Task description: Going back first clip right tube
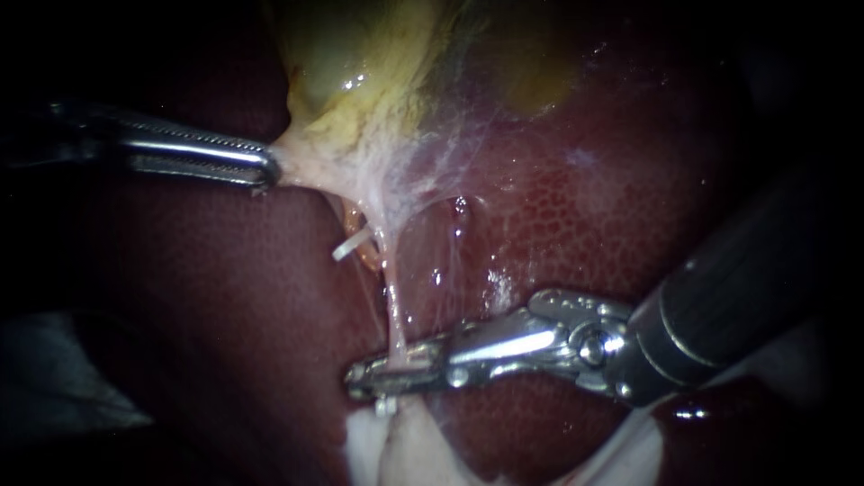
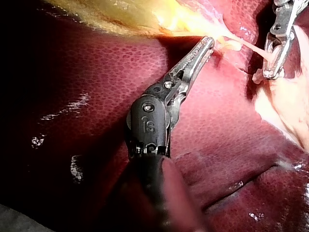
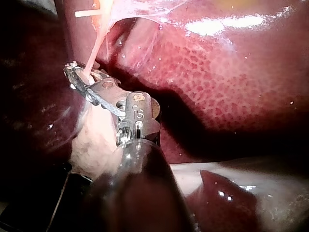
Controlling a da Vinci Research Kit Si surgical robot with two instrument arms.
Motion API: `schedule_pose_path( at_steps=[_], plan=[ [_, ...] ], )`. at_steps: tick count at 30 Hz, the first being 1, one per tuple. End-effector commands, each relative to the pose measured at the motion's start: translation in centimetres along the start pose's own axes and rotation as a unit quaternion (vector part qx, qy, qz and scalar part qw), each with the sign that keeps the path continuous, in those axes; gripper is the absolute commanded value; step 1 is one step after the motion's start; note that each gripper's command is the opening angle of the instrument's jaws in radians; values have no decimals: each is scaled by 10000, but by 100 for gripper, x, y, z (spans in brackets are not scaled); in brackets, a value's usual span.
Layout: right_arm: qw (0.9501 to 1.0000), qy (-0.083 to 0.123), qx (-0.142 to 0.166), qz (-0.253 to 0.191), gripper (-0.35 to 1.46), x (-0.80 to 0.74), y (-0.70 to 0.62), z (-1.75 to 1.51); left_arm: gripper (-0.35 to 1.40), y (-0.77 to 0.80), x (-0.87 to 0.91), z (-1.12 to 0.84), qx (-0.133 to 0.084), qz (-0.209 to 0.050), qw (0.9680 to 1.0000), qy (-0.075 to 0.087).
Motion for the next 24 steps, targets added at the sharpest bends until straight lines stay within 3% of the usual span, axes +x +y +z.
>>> schedule_pose_path(
  at_steps=[1,3,6,12,18,24],
  plan=[
    [10000,18,13,-3,-19,0,1,2,-35,0,0,0,-1,2,10000,0],
    [9995,34,14,-303,15,0,4,5,-35,0,0,0,0,1,10000,0],
    [9982,33,16,-599,38,1,13,8,-35,0,0,0,1,1,10000,0],
    [9951,217,-472,-840,47,5,33,-3,-35,0,0,0,-1,2,10000,0],
    [9921,137,-837,-920,48,5,52,-22,-35,0,0,0,-1,2,10000,0],
    [9906,128,-882,-1034,49,8,50,-35,-35,0,0,-1,-4,3,10000,0]
  ],
)
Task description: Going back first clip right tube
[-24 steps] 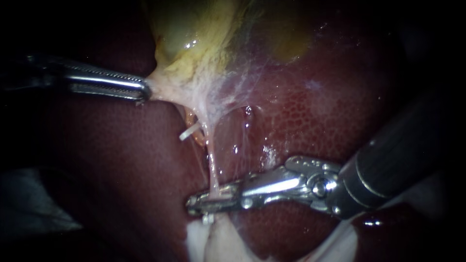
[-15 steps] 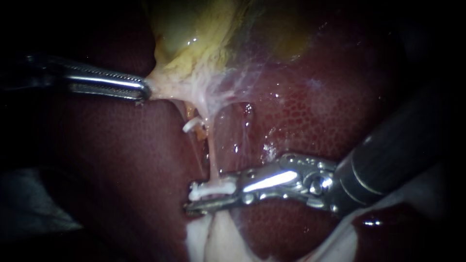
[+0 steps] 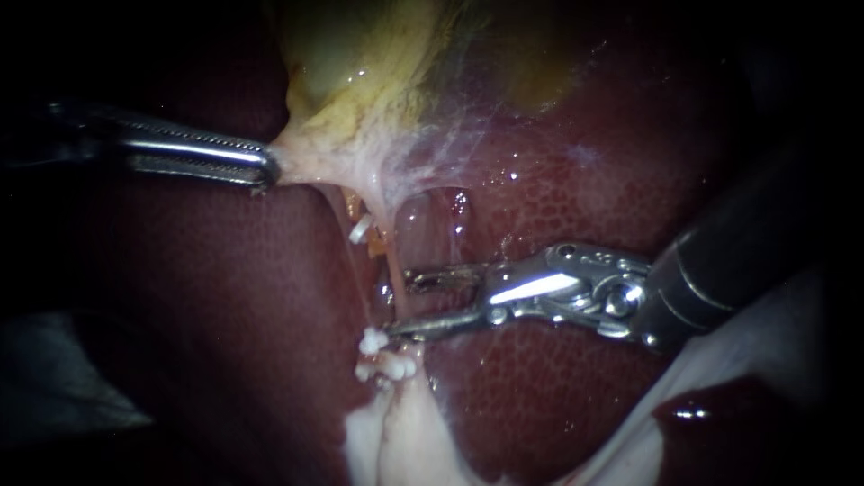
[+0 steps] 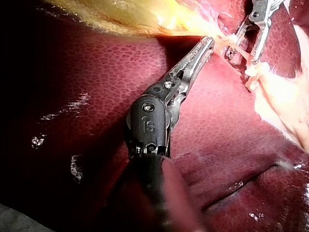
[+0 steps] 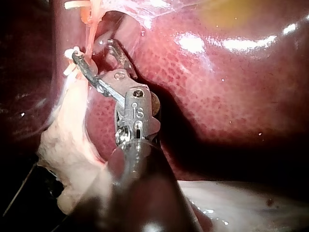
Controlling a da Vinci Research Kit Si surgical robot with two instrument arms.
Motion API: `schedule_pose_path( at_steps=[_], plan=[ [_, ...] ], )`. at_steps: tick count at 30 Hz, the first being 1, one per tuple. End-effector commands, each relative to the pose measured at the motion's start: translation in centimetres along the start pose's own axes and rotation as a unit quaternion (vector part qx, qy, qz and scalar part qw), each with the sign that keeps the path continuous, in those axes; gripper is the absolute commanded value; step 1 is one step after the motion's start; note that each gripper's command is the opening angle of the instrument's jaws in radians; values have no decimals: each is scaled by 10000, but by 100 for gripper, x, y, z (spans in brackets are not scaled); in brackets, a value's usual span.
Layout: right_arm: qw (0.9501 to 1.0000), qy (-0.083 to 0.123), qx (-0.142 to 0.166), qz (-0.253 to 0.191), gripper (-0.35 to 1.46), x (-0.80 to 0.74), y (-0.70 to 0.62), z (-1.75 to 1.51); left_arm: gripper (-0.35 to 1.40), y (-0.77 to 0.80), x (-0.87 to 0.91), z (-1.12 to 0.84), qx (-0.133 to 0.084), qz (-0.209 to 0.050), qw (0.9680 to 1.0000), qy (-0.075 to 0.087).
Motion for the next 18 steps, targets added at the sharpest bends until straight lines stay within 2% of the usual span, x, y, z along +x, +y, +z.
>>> schedule_pose_path(
  at_steps=[1,3,6,7,9,13,16,18],
  plan=[
    [10000,-1,11,-87,49,2,-2,-3,-35,0,0,-1,-3,1,10000,0],
    [9993,-19,-1,-374,50,5,-7,-10,-35,0,0,-1,-6,2,10000,0],
    [9956,-111,-25,-935,50,17,-20,-31,-35,0,0,-2,-8,3,10000,-1],
    [9924,-174,-88,-1214,50,23,-25,-43,-35,0,-1,-2,-9,3,10000,-1],
    [9883,-251,-147,-1495,50,34,-33,-61,-35,0,-1,-3,-11,3,10000,-1],
    [9758,-341,-264,-2144,50,57,-50,-103,-35,-1,-1,-4,-14,3,10000,-1],
    [9701,-363,-332,-2377,50,73,-60,-128,-35,-1,-1,-4,-15,3,10000,-1],
    [9683,-376,-356,-2445,50,79,-64,-139,-35,-1,-1,-4,-15,3,10000,-1]
  ],
)
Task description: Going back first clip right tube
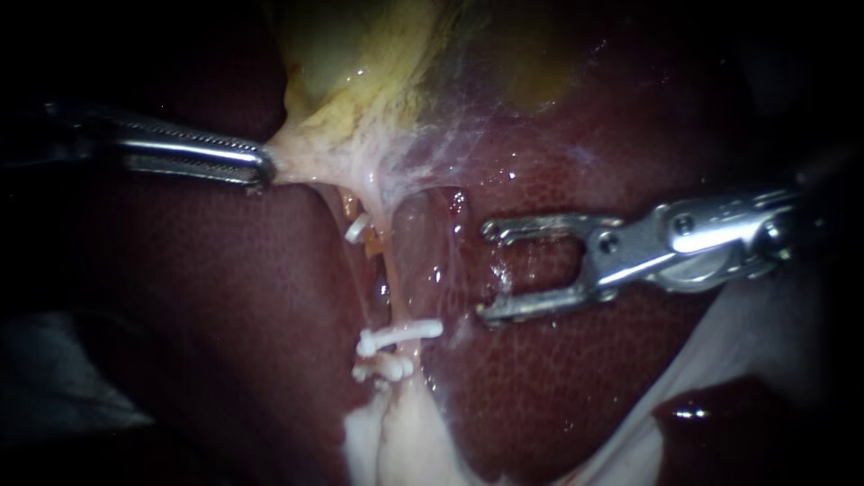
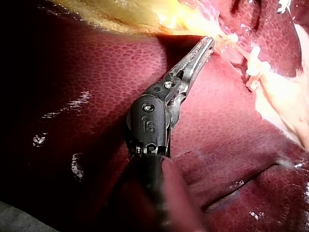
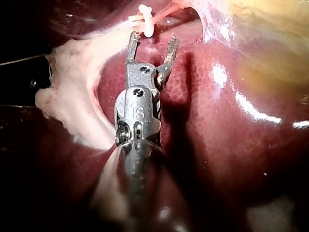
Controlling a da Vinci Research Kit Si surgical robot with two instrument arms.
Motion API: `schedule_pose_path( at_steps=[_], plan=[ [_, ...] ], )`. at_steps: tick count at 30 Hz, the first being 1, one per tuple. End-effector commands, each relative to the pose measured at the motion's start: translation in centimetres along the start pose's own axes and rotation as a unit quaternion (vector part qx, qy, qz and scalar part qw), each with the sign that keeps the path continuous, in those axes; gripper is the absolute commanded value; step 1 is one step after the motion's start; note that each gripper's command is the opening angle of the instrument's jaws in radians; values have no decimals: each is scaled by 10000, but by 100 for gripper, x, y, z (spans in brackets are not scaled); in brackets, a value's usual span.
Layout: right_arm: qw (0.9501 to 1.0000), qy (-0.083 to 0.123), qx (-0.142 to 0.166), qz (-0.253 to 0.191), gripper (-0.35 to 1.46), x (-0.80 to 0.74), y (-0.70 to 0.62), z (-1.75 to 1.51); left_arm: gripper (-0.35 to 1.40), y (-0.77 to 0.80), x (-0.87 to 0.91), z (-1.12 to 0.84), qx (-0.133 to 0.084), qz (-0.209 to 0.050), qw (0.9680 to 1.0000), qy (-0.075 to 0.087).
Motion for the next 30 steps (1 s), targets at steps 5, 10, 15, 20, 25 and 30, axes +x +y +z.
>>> schedule_pose_path(
  at_steps=[5,10,15,20,25,30],
  plan=[
    [10000,-3,-10,-29,50,7,1,-25,-35,-2,-1,1,-2,1,10000,-1],
    [10000,-20,60,-37,50,4,0,-34,-35,-7,-3,6,4,5,10000,0],
    [9999,-9,117,-47,50,2,-3,-38,-35,-14,-11,16,26,25,10000,3],
    [9999,-6,138,-50,50,1,-3,-40,-35,-23,-30,39,24,77,10000,18],
    [9999,-5,144,-53,50,0,-4,-42,-35,-29,-44,55,-9,58,10000,-43],
    [9999,-2,162,-55,50,-1,-4,-43,-35,-30,-45,56,-20,31,10000,-43]
  ],
)
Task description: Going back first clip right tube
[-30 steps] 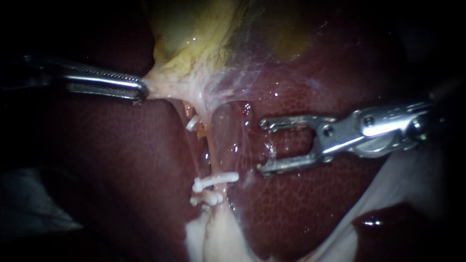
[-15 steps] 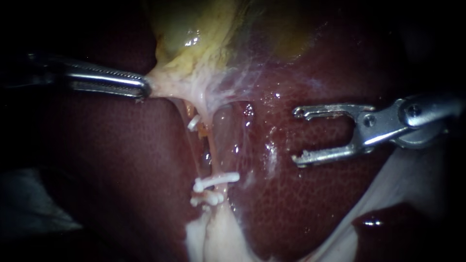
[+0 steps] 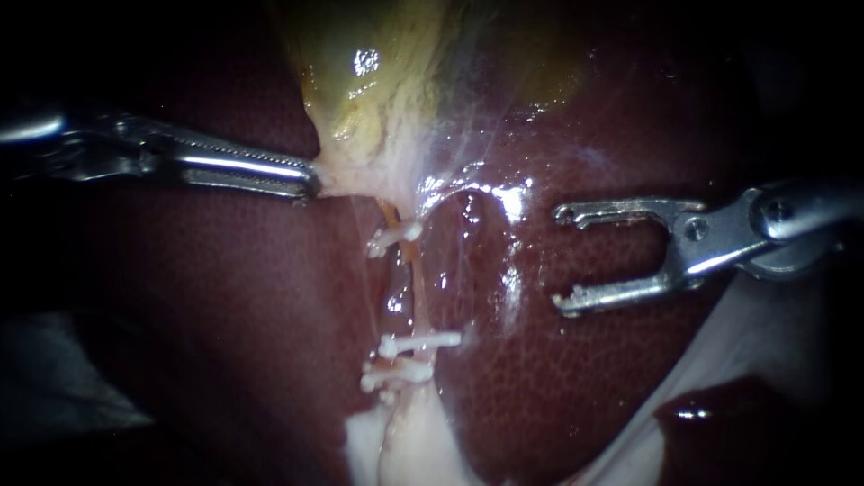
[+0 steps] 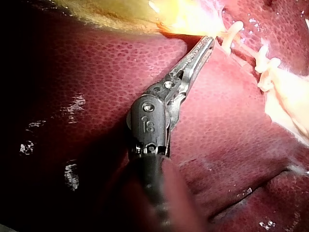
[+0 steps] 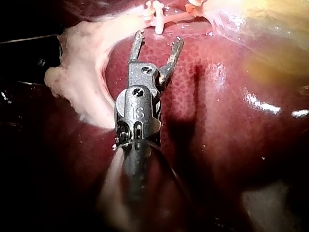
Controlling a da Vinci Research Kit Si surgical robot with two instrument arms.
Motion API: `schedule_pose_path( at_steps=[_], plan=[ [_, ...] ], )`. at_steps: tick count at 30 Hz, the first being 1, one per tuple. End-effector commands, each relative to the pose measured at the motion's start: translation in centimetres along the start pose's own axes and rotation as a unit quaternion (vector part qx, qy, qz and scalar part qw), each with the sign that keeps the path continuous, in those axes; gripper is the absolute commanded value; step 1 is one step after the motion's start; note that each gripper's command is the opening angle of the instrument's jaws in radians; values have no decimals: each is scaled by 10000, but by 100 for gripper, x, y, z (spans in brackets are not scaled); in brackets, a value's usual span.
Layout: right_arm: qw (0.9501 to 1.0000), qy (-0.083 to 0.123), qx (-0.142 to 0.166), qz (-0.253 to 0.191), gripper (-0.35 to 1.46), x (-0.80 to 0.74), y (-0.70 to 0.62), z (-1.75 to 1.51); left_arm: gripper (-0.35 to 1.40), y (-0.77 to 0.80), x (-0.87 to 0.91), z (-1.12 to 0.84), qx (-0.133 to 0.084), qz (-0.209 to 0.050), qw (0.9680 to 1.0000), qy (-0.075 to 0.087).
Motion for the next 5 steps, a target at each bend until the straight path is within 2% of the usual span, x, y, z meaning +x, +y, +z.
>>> schedule_pose_path(
  at_steps=[1,5],
  plan=[
    [10000,4,15,-1,50,0,0,0,-35,0,0,0,-4,-2,10000,1],
    [10000,9,46,-7,50,0,-2,1,-35,0,0,-2,-10,-3,10000,0]
  ],
)
